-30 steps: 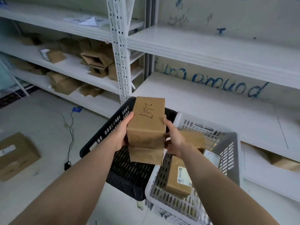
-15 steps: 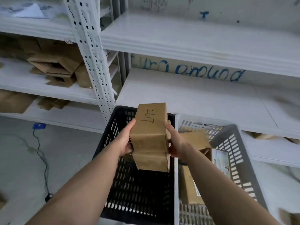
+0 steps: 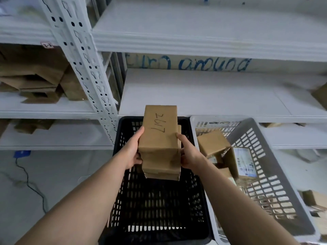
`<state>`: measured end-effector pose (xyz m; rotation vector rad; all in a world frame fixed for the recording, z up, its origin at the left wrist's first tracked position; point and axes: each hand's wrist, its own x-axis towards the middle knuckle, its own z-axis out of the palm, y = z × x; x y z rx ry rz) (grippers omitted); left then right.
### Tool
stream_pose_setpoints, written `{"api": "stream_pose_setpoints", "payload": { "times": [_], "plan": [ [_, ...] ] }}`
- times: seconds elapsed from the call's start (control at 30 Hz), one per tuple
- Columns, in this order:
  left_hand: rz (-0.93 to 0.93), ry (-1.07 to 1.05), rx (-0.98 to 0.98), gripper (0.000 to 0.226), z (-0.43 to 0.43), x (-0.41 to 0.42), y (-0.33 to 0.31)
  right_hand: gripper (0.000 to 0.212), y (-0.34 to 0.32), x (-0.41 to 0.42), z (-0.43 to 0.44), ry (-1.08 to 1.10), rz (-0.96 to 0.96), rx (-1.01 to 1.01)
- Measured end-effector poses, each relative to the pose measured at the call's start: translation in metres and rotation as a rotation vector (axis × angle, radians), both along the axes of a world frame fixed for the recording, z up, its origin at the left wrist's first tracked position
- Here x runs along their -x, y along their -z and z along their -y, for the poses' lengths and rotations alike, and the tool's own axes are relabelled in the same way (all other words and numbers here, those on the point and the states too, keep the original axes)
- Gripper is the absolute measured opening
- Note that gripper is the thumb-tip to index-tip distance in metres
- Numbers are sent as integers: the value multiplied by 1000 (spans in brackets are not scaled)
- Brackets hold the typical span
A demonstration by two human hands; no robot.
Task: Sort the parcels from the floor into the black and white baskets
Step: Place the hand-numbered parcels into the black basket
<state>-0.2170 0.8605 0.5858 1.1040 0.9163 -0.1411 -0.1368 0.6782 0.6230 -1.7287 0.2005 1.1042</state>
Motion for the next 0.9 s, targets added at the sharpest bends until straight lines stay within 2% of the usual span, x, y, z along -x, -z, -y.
{"api": "stream_pose_setpoints", "payload": {
  "times": [0.13,0.27,0.4,0.57,0.6,0.8,0.83,0.9],
  "plan": [
    [16,68,43,59,17,-4,-2,81,-16,-11,19,6,71,54],
    [20,75,87,67,30,3,3,99,-18,-12,28,-24,129,132],
    [14,45,116,72,25,14,3,81,-23,2,23,-96,170,189],
    [14,76,167,74,22,25,2,73,-30,10,20,-107,230,241],
    [7,80,170,75,22,27,2,73,-31,11,19,-116,214,246],
    [-61,160,49,76,18,36,-8,110,-33,17,20,-101,-77,225],
    [-70,173,22,76,20,39,-10,107,-33,21,24,-93,-102,233],
    [-71,193,-21,78,24,45,-10,86,-33,30,35,-80,-138,192]
  ]
}}
